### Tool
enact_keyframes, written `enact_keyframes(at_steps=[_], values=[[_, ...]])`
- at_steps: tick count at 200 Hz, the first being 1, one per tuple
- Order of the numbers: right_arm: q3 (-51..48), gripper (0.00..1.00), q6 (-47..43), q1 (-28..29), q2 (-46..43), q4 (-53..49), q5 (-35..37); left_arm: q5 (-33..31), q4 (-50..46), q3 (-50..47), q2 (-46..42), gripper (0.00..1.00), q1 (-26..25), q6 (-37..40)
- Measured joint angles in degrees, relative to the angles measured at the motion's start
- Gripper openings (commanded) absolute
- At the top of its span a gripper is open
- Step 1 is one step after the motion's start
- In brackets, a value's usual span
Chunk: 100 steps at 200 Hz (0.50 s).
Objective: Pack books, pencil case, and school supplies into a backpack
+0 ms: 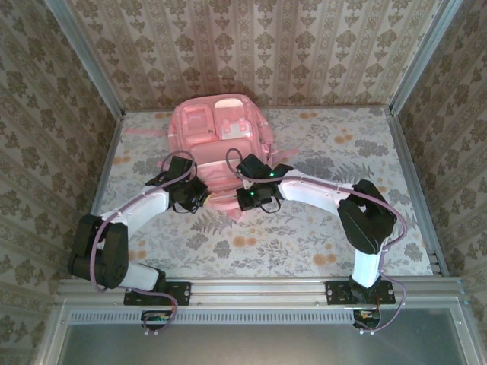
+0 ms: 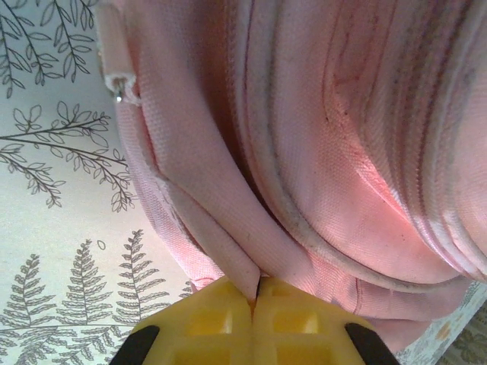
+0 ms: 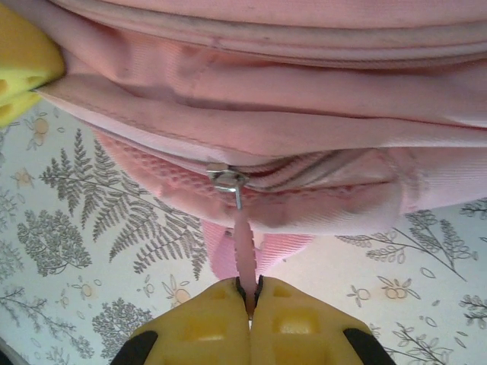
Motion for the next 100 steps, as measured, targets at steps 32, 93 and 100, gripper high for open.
enact_keyframes(at_steps=[32, 93, 100], values=[[-0.07, 0.0, -1.16, -0.94, -0.02, -0.83, 0.68, 0.02, -0.57, 0.0, -1.09, 0.0, 0.55, 0.7], [-0.04, 0.0, -3.48, -2.43, -0.52, -1.92, 1.03, -0.04, -1.64, -0.02, -2.6, 0.0, 1.11, 2.54], [0.0, 0.0, -3.91, -2.71, -0.55, -2.29, 1.03, -0.04, -1.75, -0.02, -2.8, 0.0, 1.16, 2.71]])
